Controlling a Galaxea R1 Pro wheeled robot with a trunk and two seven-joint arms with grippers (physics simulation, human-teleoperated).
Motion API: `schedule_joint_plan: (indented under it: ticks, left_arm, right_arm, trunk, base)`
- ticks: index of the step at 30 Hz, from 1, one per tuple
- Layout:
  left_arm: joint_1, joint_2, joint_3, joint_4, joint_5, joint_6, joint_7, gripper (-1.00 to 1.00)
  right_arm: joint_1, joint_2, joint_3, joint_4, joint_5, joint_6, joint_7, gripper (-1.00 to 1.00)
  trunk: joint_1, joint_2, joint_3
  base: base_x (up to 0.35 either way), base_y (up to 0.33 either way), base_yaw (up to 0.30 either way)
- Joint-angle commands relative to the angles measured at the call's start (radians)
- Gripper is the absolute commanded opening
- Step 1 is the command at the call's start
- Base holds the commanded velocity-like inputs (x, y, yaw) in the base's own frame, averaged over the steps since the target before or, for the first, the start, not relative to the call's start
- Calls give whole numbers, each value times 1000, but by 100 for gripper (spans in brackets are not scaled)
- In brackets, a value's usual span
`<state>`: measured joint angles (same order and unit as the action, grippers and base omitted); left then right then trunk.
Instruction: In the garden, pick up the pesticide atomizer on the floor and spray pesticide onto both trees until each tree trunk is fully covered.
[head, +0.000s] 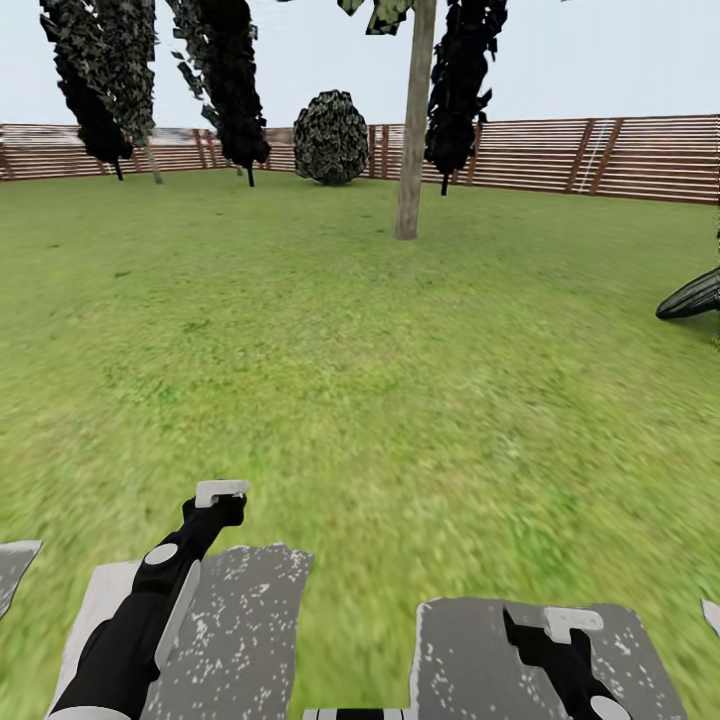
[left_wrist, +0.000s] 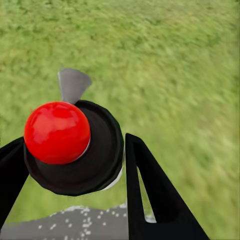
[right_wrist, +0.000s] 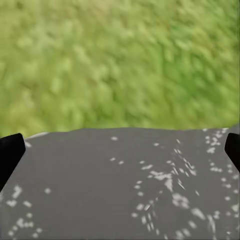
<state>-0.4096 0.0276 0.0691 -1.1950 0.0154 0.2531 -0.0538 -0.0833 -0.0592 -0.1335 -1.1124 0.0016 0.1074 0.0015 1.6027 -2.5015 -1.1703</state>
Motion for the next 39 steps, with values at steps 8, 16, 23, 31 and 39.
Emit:
schedule_joint_plan:
  ticks: [8,16,23,31,39]
  left_arm:
    - [0,0,0,0,0,0,-1,-100]
    - [0,0,0,0,0,0,-7,-100]
    - [0,0,0,0,0,-1,-8,-100]
    - [0,-1,0,0,0,-2,-8,-100]
    - [0,-2,0,0,1,-1,-8,-100]
  right_arm:
    - [0,0,0,0,0,-1,-1,100]
    - [0,1,0,0,0,-1,0,100]
    - [0,1,0,0,0,0,0,100]
    - [0,0,0,0,0,0,0,100]
    - [0,0,0,0,0,0,0,100]
  trunk:
    - [-10,15,30]
    - [-18,29,36]
    - [-30,50,45]
    - [-30,50,45]
    - [-30,50,51]
  base:
    - [0,0,0]
    - [0,0,0]
    - [0,0,0]
    - [64,0,0]
    - [322,0,-47]
